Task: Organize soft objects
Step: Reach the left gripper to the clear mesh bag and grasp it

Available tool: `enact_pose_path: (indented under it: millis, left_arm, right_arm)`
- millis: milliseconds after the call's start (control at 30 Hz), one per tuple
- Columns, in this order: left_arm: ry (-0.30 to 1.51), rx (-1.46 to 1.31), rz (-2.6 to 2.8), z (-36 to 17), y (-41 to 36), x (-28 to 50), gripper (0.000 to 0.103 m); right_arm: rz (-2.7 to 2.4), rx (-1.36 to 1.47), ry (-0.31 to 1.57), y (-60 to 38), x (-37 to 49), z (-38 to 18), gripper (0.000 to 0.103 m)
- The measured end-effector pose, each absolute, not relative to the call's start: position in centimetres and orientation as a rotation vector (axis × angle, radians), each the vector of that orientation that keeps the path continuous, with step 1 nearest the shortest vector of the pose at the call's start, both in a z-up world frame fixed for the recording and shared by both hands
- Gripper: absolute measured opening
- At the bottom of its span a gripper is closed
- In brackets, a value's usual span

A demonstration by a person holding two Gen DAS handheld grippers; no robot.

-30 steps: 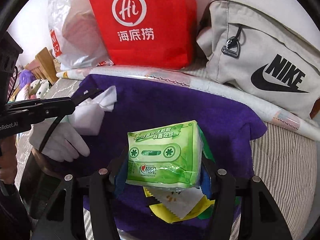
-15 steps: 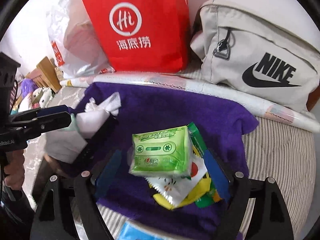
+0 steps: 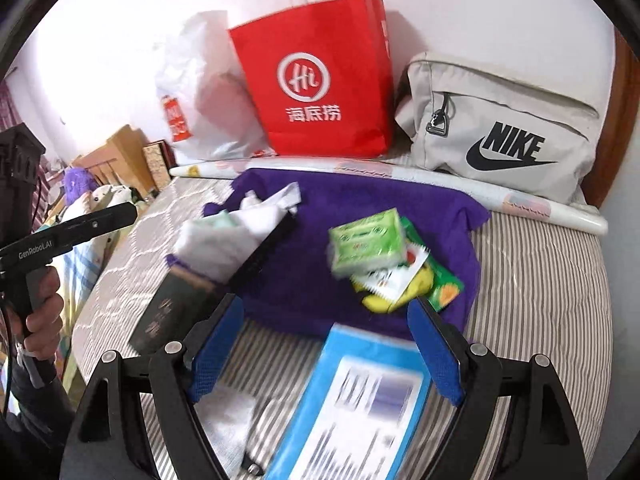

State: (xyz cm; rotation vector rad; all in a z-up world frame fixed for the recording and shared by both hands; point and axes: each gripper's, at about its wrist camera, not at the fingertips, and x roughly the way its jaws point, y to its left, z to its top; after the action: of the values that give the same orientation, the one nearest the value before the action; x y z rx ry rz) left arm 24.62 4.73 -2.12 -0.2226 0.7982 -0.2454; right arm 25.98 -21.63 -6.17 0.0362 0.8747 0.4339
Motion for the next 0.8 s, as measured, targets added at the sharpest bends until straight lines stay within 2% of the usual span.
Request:
enact_pose_path:
  millis: [267, 533, 800]
  left_arm:
    - [0.829, -0.230, -0.260, -2.7, 4.7, 19.2, 0.057]
    - [0.929, -0.197, -0.266, -7.5, 3.5, 15.3, 0.057]
    - [1.019, -0.140, -0.293, -12.4, 0.7, 12.8, 0.058]
  right_arm:
    - [0.516, 0.016, 0.842, -19.9, 18.6, -6.6, 0.084]
    - [0.529, -0.034, 0.874, -17.5, 14.1, -9.7, 0.083]
    - [0.506, -0.016, 0.882, -20.5, 11.6, -12.2, 0.083]
